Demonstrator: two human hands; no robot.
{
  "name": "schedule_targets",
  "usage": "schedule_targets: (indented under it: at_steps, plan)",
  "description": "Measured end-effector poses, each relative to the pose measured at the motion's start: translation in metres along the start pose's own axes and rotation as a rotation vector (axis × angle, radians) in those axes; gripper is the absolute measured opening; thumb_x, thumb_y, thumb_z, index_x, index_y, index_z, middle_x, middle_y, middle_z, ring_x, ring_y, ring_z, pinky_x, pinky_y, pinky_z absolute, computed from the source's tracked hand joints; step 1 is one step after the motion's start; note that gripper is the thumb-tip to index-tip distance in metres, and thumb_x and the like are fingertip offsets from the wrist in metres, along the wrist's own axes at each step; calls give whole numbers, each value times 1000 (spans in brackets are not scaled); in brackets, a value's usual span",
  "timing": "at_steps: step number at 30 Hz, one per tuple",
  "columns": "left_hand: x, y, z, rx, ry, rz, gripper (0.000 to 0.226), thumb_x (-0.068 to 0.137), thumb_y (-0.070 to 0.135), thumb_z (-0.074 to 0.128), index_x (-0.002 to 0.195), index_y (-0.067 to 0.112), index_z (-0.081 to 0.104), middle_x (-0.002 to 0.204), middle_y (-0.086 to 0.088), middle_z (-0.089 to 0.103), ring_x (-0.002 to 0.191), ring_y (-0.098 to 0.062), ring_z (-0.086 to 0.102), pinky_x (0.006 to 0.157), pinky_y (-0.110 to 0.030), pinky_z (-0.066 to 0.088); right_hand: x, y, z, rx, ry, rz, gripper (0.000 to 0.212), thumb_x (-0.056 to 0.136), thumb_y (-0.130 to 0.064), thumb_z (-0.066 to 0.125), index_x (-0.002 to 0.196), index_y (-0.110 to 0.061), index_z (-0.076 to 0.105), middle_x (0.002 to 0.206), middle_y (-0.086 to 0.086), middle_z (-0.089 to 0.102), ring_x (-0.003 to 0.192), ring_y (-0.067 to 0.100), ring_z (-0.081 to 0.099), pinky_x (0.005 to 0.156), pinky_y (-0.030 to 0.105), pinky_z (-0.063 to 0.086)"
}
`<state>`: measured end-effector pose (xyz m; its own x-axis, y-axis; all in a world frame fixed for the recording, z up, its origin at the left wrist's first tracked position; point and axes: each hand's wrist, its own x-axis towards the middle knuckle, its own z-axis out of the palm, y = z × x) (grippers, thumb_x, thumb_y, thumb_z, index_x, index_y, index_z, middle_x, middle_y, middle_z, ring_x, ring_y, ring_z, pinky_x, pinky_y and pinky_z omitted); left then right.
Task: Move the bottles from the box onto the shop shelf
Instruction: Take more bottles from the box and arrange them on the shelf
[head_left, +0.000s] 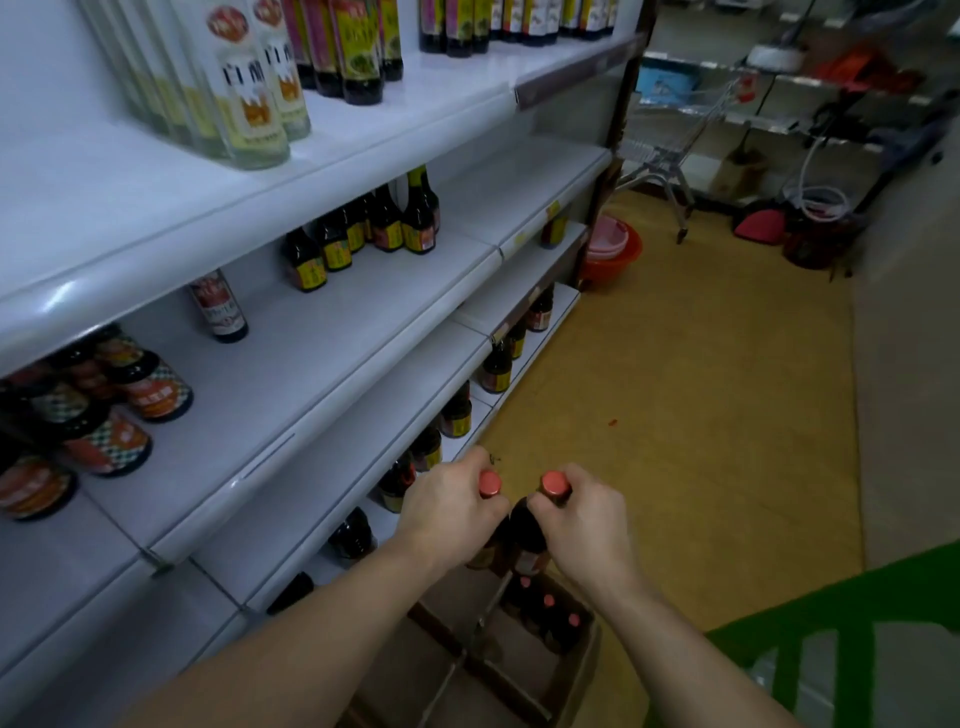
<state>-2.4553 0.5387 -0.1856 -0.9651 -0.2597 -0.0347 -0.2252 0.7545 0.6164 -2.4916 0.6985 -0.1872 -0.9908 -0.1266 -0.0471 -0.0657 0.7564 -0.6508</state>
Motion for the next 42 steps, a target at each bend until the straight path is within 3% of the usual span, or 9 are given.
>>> schedule_targets:
  at_steps: [4,7,13,17,21,29,33,36,42]
  plan:
    - [-5,12,-22,-8,35,6,31,83,32,67,73,28,38,66,7,51,60,-14,48,50,-32,29,1,-15,-15,34,2,-60,18,85,-31,67,74,-26,53,71,-5,60,66,18,58,58,41,49]
    - [-8,20,-39,5,73,8,28,83,34,67,74,29,41,64,8,50,57,-6,45,47,-25,24,2,-28,-28,33,10,-104,14,85,-32,66,77,-27,56,71,-6,61,68,17,59,60,42,50]
    - [-12,35,-71,-33,143,-4,19,80,36,66,82,24,51,71,2,58,68,-18,56,52,-33,36,2,-57,-55,54,34,-193,16,85,-34,66,75,-25,57,68,-5,62,65,16,59,59,44,52]
    - [-12,44,-91,-40,204,-6,25,78,41,68,75,26,47,70,4,56,67,-15,55,52,-32,35,2,-78,-73,69,36,-249,19,84,-33,67,73,-24,55,67,-4,61,64,18,58,58,45,50]
    - [-14,57,-111,-66,253,11,25,76,39,69,74,24,49,71,2,57,69,-16,56,56,-37,41,2,-97,-90,98,37,-297,22,83,-37,66,71,-26,52,68,-4,59,66,18,57,54,37,42]
    - [-19,75,-150,-56,315,26,23,76,37,69,80,21,52,74,0,60,72,-19,58,59,-37,45,7,-133,-116,99,39,-380,27,81,-37,65,72,-16,51,68,0,59,66,23,58,58,46,48]
    - [-20,80,-168,-63,351,18,23,75,37,69,77,22,52,73,1,60,72,-19,59,56,-34,40,9,-152,-128,113,19,-438,31,81,-35,65,66,-21,42,62,-2,51,59,19,49,54,40,36]
    - [-18,83,-182,-80,366,19,22,72,38,68,74,23,52,72,2,59,71,-19,59,58,-36,44,11,-168,-137,132,2,-474,30,80,-35,65,67,-17,45,60,-2,50,58,19,49,54,37,36]
    - [-21,88,-214,-59,460,50,23,75,35,70,77,17,55,75,0,59,72,-19,58,59,-37,42,13,-199,-151,130,-18,-564,39,71,-46,58,74,-9,48,70,11,58,69,33,57,56,48,44]
